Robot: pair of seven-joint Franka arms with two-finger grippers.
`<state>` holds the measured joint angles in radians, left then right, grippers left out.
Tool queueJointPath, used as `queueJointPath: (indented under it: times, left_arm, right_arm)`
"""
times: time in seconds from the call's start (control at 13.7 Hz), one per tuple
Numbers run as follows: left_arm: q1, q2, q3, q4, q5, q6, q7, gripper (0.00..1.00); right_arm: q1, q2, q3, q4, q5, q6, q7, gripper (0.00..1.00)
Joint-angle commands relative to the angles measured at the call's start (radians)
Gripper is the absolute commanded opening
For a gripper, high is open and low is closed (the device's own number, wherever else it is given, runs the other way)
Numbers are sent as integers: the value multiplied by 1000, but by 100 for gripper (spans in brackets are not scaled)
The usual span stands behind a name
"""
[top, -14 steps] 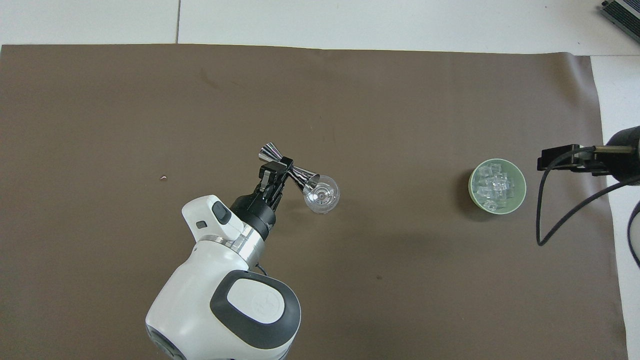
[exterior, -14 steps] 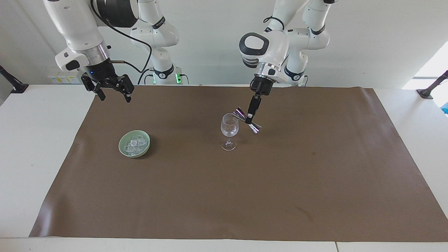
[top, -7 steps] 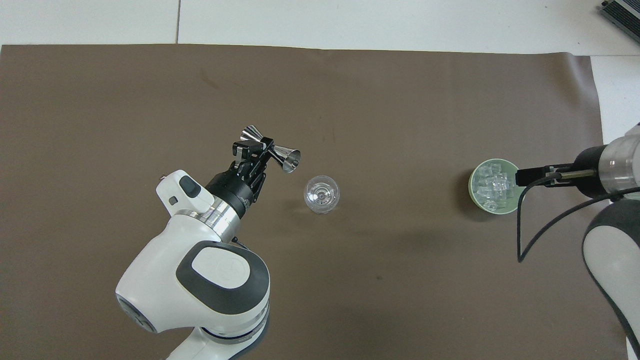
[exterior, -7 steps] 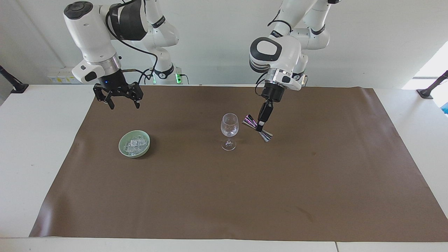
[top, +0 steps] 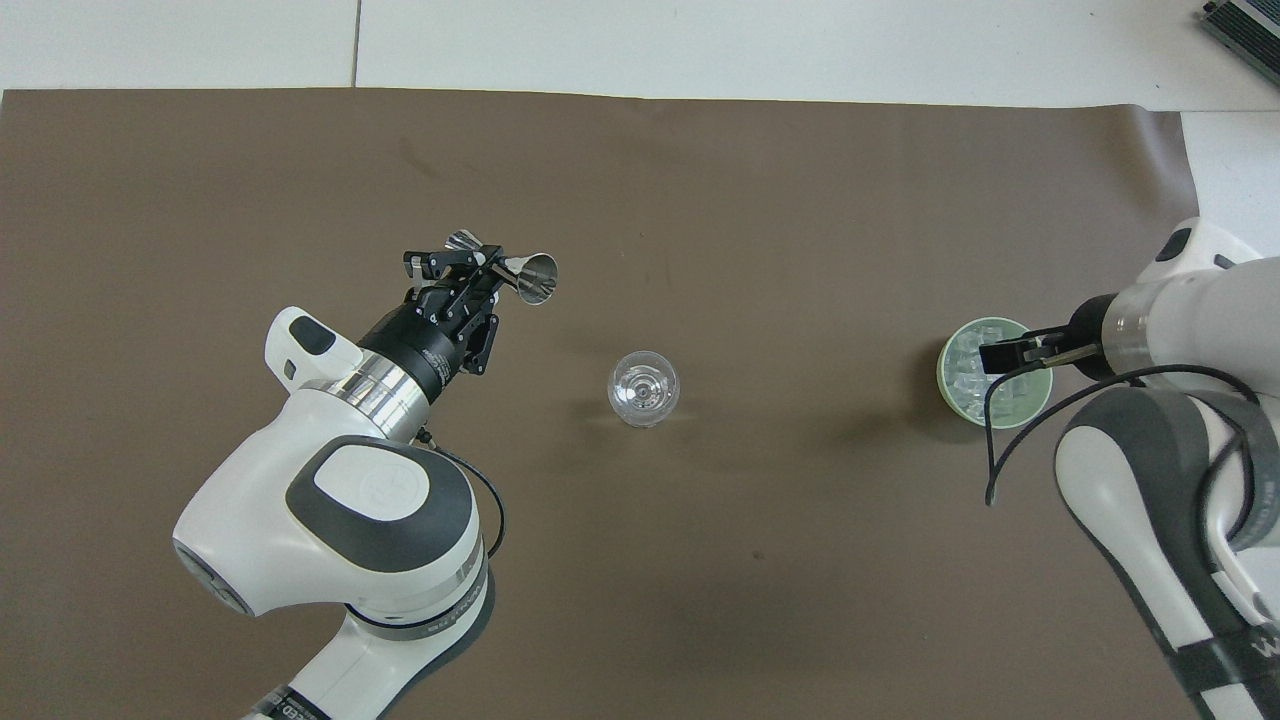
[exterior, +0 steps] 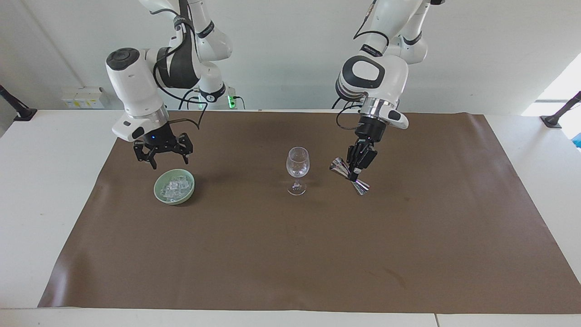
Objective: Pour wine and add ice with both arms
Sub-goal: 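Lift the jigger away with the left gripper while the right gripper reaches the cup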
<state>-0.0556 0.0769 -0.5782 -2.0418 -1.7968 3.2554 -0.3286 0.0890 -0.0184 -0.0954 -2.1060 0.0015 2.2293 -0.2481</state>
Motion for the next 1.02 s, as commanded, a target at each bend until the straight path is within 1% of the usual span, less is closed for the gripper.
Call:
queueJointPath:
  times: [0.0,0.15,0.29,0.44,0.58,0.73,0.8,0.88,0.95]
  left_arm:
    - [8,-17,34,-12,-24,-61,-73,0]
    - [6,-17,66,-15,-24,-86,-115,0]
    - [6,-14,80,-24,-24,-95,-130,0]
    - [0,-6,119,-28,-24,-123,-167,0]
    - [0,-8,165,-43,-24,-163,-231,0]
    - [2,-6,170,-44,-24,-167,-273,0]
    - [5,-5,175,-46,-24,-181,-291,0]
    - [3,-5,204,-55,-24,-210,-312,0]
    - [2,-6,228,-60,-24,-251,-341,0]
  right_arm:
    - [-12,25,2,-63,0,96,-91,100]
    - [-25,50,-3,-97,2,130,-169,100]
    - [-28,67,-3,-115,0,157,-177,100]
    - [-28,69,-6,-137,0,164,-203,100]
    - [-37,71,-12,-138,0,176,-244,100]
    - [-46,92,-17,-140,0,200,-266,100]
    - [-52,97,-26,-138,0,214,-284,92]
    - [-54,101,-27,-138,0,236,-286,85]
    - [-54,101,-27,-138,0,242,-284,82]
